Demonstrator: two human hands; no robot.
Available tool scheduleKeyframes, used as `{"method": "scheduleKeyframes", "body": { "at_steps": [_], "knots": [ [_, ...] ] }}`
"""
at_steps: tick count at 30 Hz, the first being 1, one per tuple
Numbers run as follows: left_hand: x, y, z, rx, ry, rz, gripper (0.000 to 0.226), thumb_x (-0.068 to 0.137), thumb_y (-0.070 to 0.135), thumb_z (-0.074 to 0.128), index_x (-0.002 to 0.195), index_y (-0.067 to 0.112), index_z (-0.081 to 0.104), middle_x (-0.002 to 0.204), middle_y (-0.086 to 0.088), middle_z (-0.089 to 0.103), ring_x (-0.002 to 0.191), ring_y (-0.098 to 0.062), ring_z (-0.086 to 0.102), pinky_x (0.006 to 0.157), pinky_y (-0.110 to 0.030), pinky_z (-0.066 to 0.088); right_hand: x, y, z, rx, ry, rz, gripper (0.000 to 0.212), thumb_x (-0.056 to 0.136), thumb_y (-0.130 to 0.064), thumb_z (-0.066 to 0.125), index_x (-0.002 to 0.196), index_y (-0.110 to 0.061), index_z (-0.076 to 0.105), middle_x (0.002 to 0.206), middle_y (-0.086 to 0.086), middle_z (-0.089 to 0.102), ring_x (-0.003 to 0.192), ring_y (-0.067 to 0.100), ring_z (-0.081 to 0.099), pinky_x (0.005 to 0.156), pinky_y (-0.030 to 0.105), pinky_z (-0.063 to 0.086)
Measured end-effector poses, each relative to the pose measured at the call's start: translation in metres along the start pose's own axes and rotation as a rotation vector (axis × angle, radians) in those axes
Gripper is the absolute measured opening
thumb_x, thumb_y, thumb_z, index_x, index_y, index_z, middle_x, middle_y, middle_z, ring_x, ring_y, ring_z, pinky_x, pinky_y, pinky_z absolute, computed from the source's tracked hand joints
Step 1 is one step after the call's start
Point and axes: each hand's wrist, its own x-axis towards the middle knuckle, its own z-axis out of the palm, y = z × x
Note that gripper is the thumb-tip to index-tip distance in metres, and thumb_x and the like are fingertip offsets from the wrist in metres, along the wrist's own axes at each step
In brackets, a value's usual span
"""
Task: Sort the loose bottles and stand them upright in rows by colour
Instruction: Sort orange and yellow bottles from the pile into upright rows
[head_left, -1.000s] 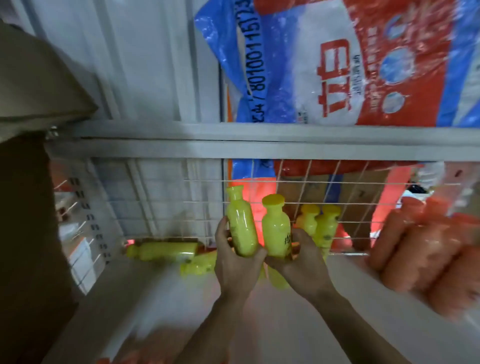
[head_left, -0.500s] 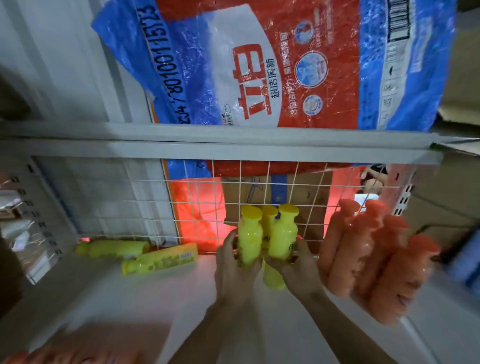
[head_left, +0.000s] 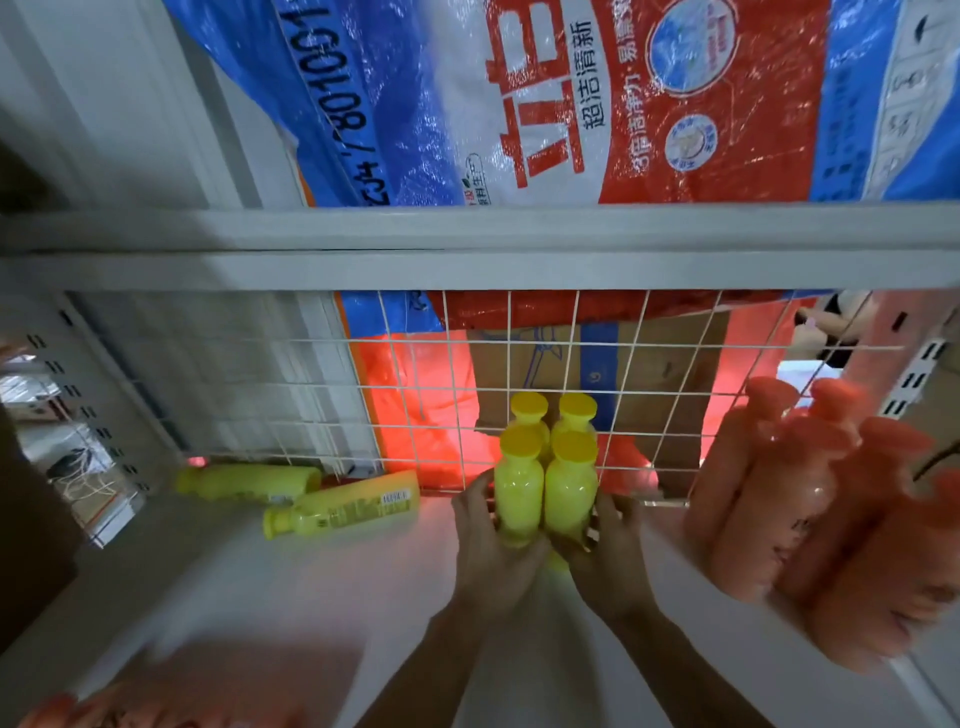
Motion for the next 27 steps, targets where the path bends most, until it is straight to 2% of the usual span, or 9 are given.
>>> {"method": "scheduleKeyframes", "body": {
  "at_steps": [3, 7, 9, 12, 15, 18, 21, 23, 27],
  "knots": [
    [0.008, 0.007, 0.002, -0.076, -0.052, -0.029, 0.080, 0.050, 0.044, 0.092, 0.112, 0.054, 0.043, 0.117, 0.017, 0.057, 0.110, -0.007, 0.060, 0.090, -0.040, 0.054, 0.005, 0.006, -0.007, 0.011, -0.061, 0.005, 0.055, 0.069, -0.015, 0.071, 0.116, -0.032, 0.049, 0.119, -0.004, 0.055, 0.103, 0.020, 0.062, 0.084, 0.046, 0.055],
    [0.011, 0.009, 0.000, -0.092, -0.110, -0.131, 0.081, 0.041, 0.033, 0.094, 0.103, 0.047, 0.043, 0.102, 0.016, 0.065, 0.095, -0.007, 0.066, 0.081, -0.043, 0.058, 0.008, 0.008, -0.010, 0.041, -0.128, 0.006, 0.061, 0.067, -0.002, 0.075, 0.109, -0.030, 0.042, 0.105, -0.007, 0.060, 0.101, 0.018, 0.063, 0.070, 0.020, 0.053],
    [0.008, 0.010, -0.003, -0.076, -0.113, -0.145, 0.077, 0.045, 0.028, 0.093, 0.103, 0.043, 0.043, 0.098, 0.017, 0.066, 0.090, -0.004, 0.067, 0.079, -0.040, 0.058, 0.004, 0.002, -0.006, 0.000, -0.139, -0.036, 0.057, 0.063, -0.006, 0.074, 0.107, -0.023, 0.042, 0.097, -0.002, 0.058, 0.094, 0.017, 0.065, 0.061, 0.023, 0.055],
    [0.004, 0.007, -0.013, -0.105, -0.101, -0.080, 0.070, 0.051, 0.022, 0.094, 0.108, 0.033, 0.053, 0.100, 0.011, 0.067, 0.093, -0.005, 0.066, 0.077, -0.030, 0.057, 0.004, -0.001, -0.003, 0.050, -0.124, 0.006, 0.071, 0.046, -0.029, 0.082, 0.108, -0.029, 0.048, 0.111, 0.002, 0.048, 0.101, 0.022, 0.056, 0.081, 0.034, 0.053],
    [0.003, 0.007, -0.023, -0.030, -0.138, -0.031, 0.073, 0.053, 0.043, 0.087, 0.118, 0.034, 0.054, 0.119, 0.004, 0.049, 0.112, -0.007, 0.051, 0.094, -0.022, 0.047, 0.007, -0.002, -0.012, 0.100, -0.111, -0.013, 0.059, 0.062, 0.000, 0.084, 0.102, -0.030, 0.052, 0.101, -0.006, 0.058, 0.090, 0.008, 0.059, 0.075, 0.013, 0.048],
    [-0.001, 0.007, -0.025, -0.058, -0.220, 0.008, 0.084, 0.056, 0.041, 0.082, 0.132, 0.035, 0.043, 0.121, 0.011, 0.058, 0.112, -0.002, 0.056, 0.094, -0.023, 0.049, 0.009, 0.001, -0.018, 0.124, -0.175, -0.005, 0.068, 0.068, 0.013, 0.072, 0.111, -0.030, 0.043, 0.103, -0.004, 0.059, 0.094, 0.013, 0.058, 0.081, 0.024, 0.050],
    [-0.006, 0.013, -0.018, -0.093, -0.198, -0.021, 0.078, 0.052, 0.040, 0.086, 0.120, 0.031, 0.049, 0.104, 0.020, 0.067, 0.099, 0.000, 0.064, 0.082, -0.025, 0.055, 0.003, -0.009, -0.014, 0.083, -0.160, 0.013, 0.068, 0.052, -0.019, 0.080, 0.112, -0.025, 0.049, 0.112, 0.006, 0.053, 0.102, 0.023, 0.055, 0.086, 0.038, 0.052],
    [-0.005, 0.015, -0.013, -0.096, -0.128, -0.048, 0.070, 0.049, 0.045, 0.087, 0.110, 0.029, 0.056, 0.100, 0.015, 0.069, 0.095, -0.001, 0.065, 0.082, -0.030, 0.056, 0.003, -0.010, -0.014, 0.083, -0.114, 0.021, 0.069, 0.046, -0.032, 0.081, 0.109, -0.029, 0.053, 0.110, 0.003, 0.055, 0.101, 0.024, 0.056, 0.086, 0.042, 0.051],
    [-0.009, 0.014, -0.016, -0.088, -0.195, -0.027, 0.059, 0.067, 0.016, 0.085, 0.113, 0.031, 0.051, 0.102, 0.014, 0.063, 0.091, 0.012, 0.060, 0.072, -0.012, 0.049, 0.005, -0.007, -0.025, 0.146, -0.145, 0.061, 0.068, 0.057, -0.006, 0.076, 0.112, -0.028, 0.044, 0.104, 0.000, 0.061, 0.106, 0.027, 0.058, 0.091, 0.041, 0.048]
  ]
}}
